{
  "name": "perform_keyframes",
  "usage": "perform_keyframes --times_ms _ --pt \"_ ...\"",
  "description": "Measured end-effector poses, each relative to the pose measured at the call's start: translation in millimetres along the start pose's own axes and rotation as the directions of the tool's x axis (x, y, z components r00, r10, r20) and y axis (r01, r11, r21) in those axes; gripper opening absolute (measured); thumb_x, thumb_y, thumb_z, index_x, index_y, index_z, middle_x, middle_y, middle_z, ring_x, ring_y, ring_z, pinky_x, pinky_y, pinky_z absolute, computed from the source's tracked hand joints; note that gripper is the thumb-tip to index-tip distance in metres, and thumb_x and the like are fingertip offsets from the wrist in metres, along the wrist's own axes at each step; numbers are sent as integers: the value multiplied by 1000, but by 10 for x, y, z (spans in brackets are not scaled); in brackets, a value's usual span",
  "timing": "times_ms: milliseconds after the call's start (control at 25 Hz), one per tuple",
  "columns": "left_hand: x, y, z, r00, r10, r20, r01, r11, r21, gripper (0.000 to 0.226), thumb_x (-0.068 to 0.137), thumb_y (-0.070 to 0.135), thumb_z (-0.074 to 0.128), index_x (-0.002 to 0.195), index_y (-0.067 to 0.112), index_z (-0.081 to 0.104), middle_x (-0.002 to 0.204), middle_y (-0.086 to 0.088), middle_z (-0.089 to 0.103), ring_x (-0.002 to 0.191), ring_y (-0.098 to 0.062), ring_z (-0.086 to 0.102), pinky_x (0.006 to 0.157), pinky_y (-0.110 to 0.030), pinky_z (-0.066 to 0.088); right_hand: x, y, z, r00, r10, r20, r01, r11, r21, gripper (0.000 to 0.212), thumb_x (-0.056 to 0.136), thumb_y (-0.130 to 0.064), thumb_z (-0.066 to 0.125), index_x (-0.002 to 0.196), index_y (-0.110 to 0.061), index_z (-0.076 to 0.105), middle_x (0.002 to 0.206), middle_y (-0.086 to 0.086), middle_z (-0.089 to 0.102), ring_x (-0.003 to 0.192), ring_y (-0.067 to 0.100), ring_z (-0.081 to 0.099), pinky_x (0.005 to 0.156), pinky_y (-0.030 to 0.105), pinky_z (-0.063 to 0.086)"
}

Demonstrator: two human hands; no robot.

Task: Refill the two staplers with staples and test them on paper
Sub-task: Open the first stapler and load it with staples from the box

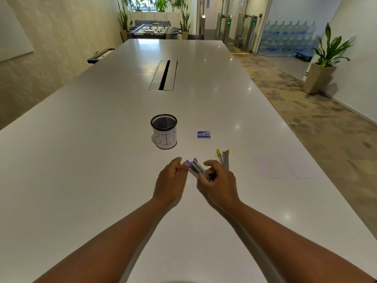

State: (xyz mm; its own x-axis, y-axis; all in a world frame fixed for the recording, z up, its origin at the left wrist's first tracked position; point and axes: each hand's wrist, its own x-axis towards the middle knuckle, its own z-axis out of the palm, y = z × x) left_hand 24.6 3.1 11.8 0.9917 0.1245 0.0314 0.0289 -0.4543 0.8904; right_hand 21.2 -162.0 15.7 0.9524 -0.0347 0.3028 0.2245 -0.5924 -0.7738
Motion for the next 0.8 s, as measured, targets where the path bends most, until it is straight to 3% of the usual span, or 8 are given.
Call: perform_keyframes --times_ms 80,120,280,400,520,680,800 --pt "60 94 81 999 -33 -5 33 999 12 37 95 60 39 103 38 67 87 15 74 83 -8 68 73 -34 51 -14 11 3 998 -57 3 57 998 32 26 84 -15 70 109 -21 69 80 -9 68 71 9 62 67 29 53" --pt "83 131 126 999 -50 -1 50 998 23 31 97 56 41 97 38 66 79 16 73 79 -6 68 70 -33 49 -12 18 10 997 -82 -4 82 996 33 25 84 -12 69 108 -19 69 85 -7 67 74 10 61 67 28 52" --pt "106 109 207 999 -32 -29 31 999 -37 11 97 47 50 97 40 58 83 21 73 76 -3 68 65 -28 49 46 61 24 997 -78 -17 79 995 63 31 87 -17 73 118 -17 67 90 -12 61 83 9 59 69 19 49" --pt "91 81 176 998 2 57 7 986 -166 14 94 41 51 101 36 62 91 8 74 89 -18 71 82 -48 58 81 68 38 990 -132 45 128 989 76 18 93 -31 68 108 -22 67 84 -11 63 79 8 57 65 16 43" --pt "57 68 166 991 37 126 -6 972 -236 21 94 36 47 100 27 65 93 -6 72 94 -36 66 90 -62 52 106 50 30 984 -122 129 94 975 201 17 100 -40 57 100 -27 69 76 -12 65 67 7 57 60 16 41" --pt "1 104 156 986 127 105 -124 992 -35 32 101 43 34 85 30 57 69 6 64 68 -18 61 73 -51 53 105 51 52 984 -67 167 34 981 192 32 104 -45 48 84 -21 54 64 -15 54 56 3 47 53 20 38" --pt "-10 121 183 983 163 82 -168 984 65 33 105 44 30 82 33 49 63 8 58 64 -19 56 69 -43 47 113 38 42 992 -26 126 -3 974 226 33 106 -39 45 84 -14 50 65 -2 53 55 7 48 53 31 42"
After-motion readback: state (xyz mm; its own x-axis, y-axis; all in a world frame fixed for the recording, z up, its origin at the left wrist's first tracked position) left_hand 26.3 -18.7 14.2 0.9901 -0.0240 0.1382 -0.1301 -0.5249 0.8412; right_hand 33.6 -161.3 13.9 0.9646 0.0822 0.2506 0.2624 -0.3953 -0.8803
